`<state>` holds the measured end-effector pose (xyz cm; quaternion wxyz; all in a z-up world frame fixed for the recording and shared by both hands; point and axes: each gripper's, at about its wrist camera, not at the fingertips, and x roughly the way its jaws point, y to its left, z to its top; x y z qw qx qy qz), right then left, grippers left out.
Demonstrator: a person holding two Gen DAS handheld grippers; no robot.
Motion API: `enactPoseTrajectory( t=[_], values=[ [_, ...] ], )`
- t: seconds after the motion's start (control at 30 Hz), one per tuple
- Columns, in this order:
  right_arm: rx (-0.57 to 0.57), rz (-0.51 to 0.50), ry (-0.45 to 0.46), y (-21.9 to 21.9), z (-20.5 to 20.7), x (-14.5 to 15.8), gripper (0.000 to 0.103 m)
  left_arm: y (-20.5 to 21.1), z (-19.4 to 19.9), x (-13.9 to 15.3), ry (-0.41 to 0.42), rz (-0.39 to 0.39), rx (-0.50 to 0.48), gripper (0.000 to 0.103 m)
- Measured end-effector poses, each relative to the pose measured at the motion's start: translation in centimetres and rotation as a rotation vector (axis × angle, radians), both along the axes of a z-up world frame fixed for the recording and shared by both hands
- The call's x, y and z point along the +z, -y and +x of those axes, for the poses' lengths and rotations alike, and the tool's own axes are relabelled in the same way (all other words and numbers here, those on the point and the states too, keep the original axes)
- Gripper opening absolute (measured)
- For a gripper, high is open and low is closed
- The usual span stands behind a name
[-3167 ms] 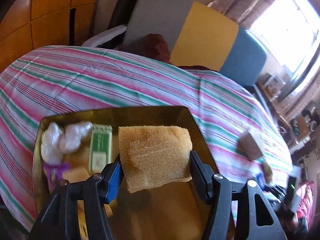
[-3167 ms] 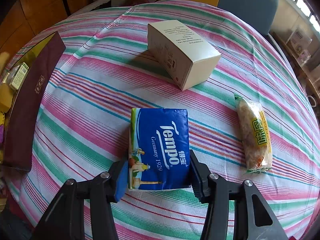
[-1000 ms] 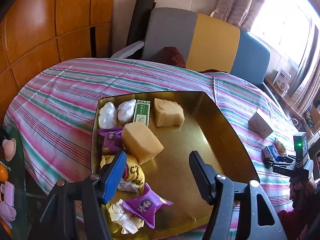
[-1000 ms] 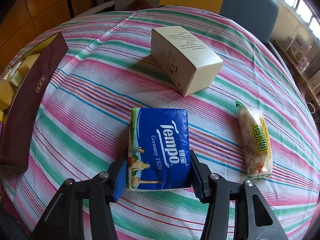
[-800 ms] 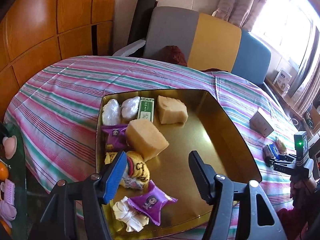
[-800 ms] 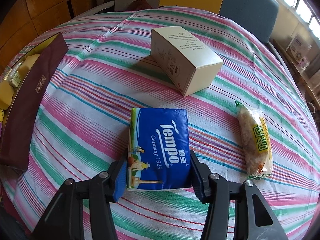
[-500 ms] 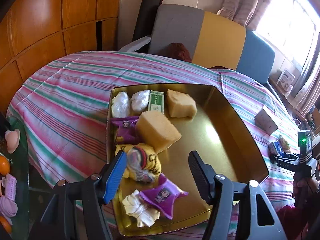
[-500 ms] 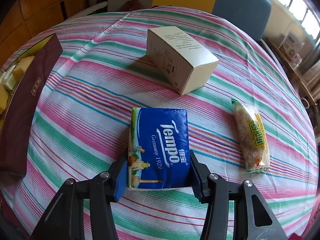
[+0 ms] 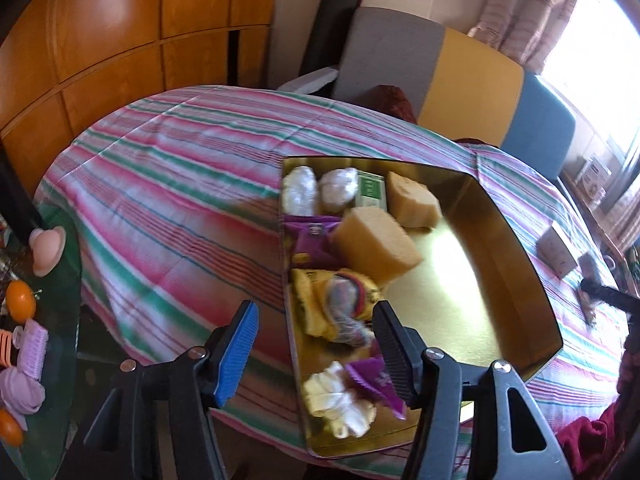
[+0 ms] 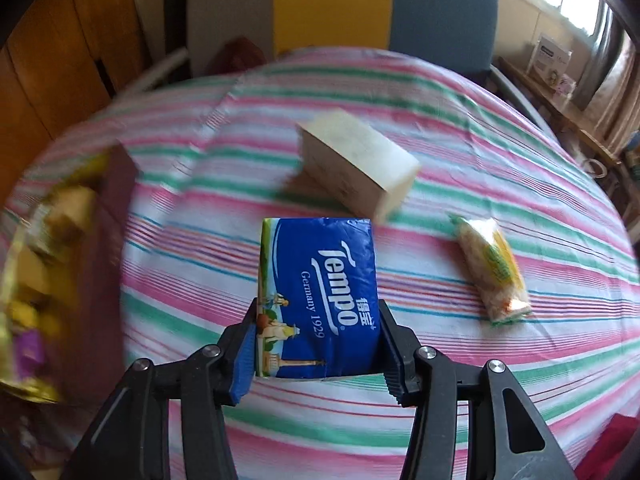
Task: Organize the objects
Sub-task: 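Lift the blue Tempo tissue pack toward the gold tray with the right gripper, then lower the Tempo pack into the gold tray and open the right gripper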
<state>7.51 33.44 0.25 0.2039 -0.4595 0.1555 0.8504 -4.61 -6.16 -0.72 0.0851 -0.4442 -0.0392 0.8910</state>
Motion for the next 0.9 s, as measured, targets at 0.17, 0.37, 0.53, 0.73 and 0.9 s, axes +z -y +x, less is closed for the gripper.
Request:
enactPoseTrajectory(
  t=[0.17, 0.37, 0.53, 0.73, 0.9],
  values=[
    [0.237, -0.021, -0.079, 6.9, -4.9, 2.9, 0.053, 1.2, -0.2, 0.0, -0.003, 0.002, 0.022, 0.06],
    [0.452, -0.042, -0.03, 16.1, -12.3, 1.2, 0.053, 1.8, -0.1, -0.1, -0.004, 0.01, 0.019, 0.06],
    [0.454, -0.038, 0.098, 19.4, -18.4, -3.2, 0.053, 1.9, -0.1, -0.5, -0.001, 0.006, 0.007, 0.06],
    [0.442, -0.058, 0.129, 21.0, -20.8, -5.2, 0.061, 2.1, -0.4, -1.2, 0.012, 0.006, 0.004, 0.06],
    [0.43, -0.063, 0.084, 20.5, -19.7, -4.4, 0.072, 2.3, -0.4, -0.9, -0.004, 0.006, 0.005, 0.06]
  ],
)
